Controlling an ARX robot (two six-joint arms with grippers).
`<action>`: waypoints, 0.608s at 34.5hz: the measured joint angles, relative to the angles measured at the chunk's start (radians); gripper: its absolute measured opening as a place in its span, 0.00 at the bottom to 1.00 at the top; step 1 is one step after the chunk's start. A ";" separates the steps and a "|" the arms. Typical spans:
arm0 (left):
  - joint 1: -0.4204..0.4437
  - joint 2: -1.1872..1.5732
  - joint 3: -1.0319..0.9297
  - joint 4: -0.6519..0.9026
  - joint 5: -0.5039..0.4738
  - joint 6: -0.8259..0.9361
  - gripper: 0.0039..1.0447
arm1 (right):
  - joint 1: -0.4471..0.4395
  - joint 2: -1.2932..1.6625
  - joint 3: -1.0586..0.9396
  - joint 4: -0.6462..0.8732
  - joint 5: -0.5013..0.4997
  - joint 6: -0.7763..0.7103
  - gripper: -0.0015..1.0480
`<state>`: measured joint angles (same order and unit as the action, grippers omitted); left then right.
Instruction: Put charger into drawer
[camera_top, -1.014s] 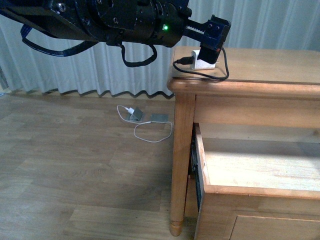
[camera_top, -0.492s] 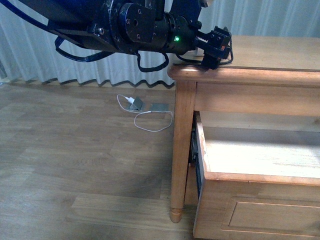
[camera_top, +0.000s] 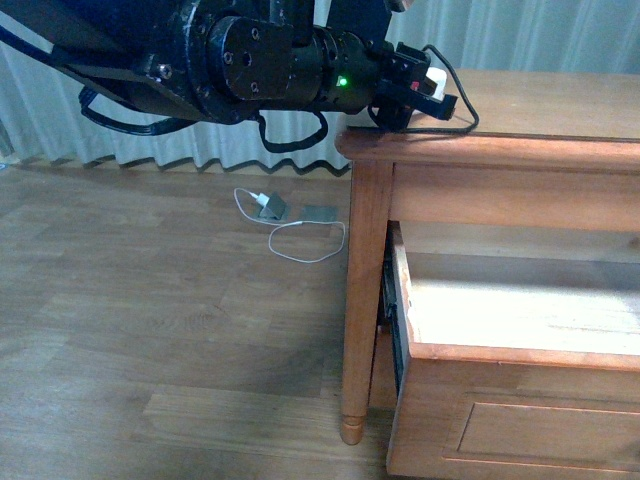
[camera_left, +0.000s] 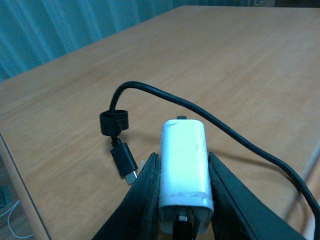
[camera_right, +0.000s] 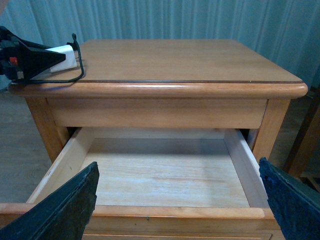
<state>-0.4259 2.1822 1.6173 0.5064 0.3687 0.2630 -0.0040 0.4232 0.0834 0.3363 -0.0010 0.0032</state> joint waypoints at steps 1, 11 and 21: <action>-0.004 -0.021 -0.031 0.012 0.007 -0.006 0.22 | 0.000 0.000 0.000 0.000 0.000 0.000 0.91; -0.063 -0.233 -0.268 0.079 0.130 -0.063 0.22 | 0.000 0.000 0.000 0.000 0.000 0.000 0.91; -0.132 -0.259 -0.311 0.080 0.185 -0.092 0.22 | 0.000 0.000 0.000 0.000 0.000 0.000 0.91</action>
<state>-0.5583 1.9228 1.3067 0.5861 0.5541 0.1707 -0.0036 0.4232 0.0834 0.3363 -0.0010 0.0032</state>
